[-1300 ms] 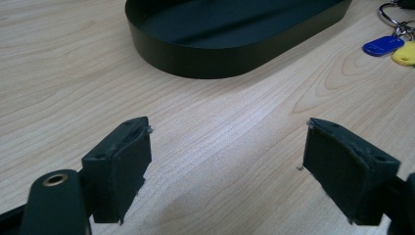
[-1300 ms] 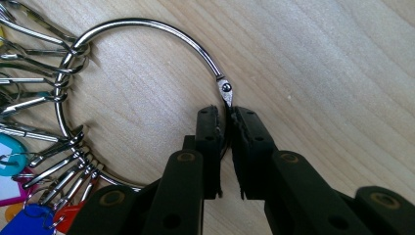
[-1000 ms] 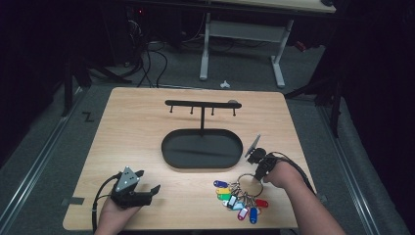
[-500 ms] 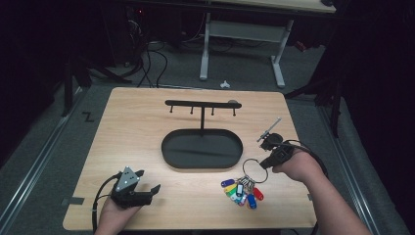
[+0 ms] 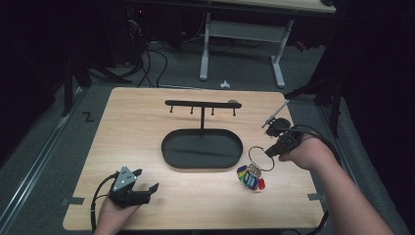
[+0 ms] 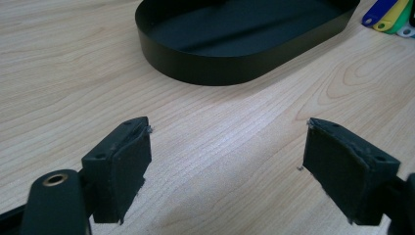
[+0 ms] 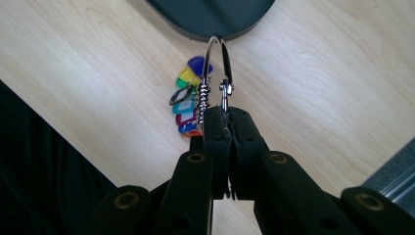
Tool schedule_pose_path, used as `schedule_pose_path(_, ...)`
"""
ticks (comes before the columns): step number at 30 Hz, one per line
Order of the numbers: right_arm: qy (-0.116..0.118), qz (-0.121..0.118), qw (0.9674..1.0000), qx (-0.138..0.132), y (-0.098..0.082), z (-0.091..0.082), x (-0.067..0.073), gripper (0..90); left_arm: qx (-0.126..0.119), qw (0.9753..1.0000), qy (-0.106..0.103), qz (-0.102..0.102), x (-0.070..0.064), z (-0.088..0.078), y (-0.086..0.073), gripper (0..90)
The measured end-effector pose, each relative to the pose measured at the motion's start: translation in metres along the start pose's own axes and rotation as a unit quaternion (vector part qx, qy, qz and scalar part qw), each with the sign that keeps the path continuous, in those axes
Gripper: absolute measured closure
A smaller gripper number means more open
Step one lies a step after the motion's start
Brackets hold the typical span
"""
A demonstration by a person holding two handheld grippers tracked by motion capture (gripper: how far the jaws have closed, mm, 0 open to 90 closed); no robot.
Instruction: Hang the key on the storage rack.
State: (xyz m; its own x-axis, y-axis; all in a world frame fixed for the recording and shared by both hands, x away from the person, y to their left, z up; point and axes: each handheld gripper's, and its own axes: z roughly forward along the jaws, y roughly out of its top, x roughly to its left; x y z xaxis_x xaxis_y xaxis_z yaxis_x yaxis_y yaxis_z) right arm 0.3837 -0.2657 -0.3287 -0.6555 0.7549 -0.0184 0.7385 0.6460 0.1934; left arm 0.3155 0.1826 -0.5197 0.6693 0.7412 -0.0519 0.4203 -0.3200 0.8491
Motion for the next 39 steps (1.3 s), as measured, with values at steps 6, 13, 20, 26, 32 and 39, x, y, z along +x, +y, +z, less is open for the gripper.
schedule_pose_path(6, -0.008, -0.001, 1.0, -0.003, 0.011, -0.015, -0.001, 87.5, 0.001, 1.0, 0.0, 0.0, 0.0, 0.0, 0.0, 18.4)
schedule_pose_path(13, -0.016, 0.002, 0.9999, -0.002, 0.018, -0.022, 0.0, 87.4, 0.0, 1.0, -0.001, 0.001, 0.0, 0.0, 0.0, 18.4)
schedule_pose_path(20, -0.012, -0.002, 0.9999, -0.005, 0.025, -0.029, 0.002, 87.4, 0.0, 1.0, -0.002, 0.001, 0.001, 0.001, 0.0, 18.4)
schedule_pose_path(26, -0.016, -0.008, 0.9998, -0.013, 0.033, -0.032, 0.003, 87.4, -0.001, 1.0, -0.001, 0.001, 0.001, 0.0, 0.001, 18.4)
schedule_pose_path(32, -0.017, -0.013, 0.9997, -0.014, 0.045, -0.036, 0.006, 87.4, 0.0, 1.0, 0.006, -0.001, 0.003, -0.004, -0.003, 18.4)
schedule_pose_path(39, -0.017, -0.031, 0.9992, -0.017, 0.062, -0.037, 0.007, 87.4, -0.013, 0.9988, 0.037, -0.03, 0.013, -0.022, -0.011, 17.8)
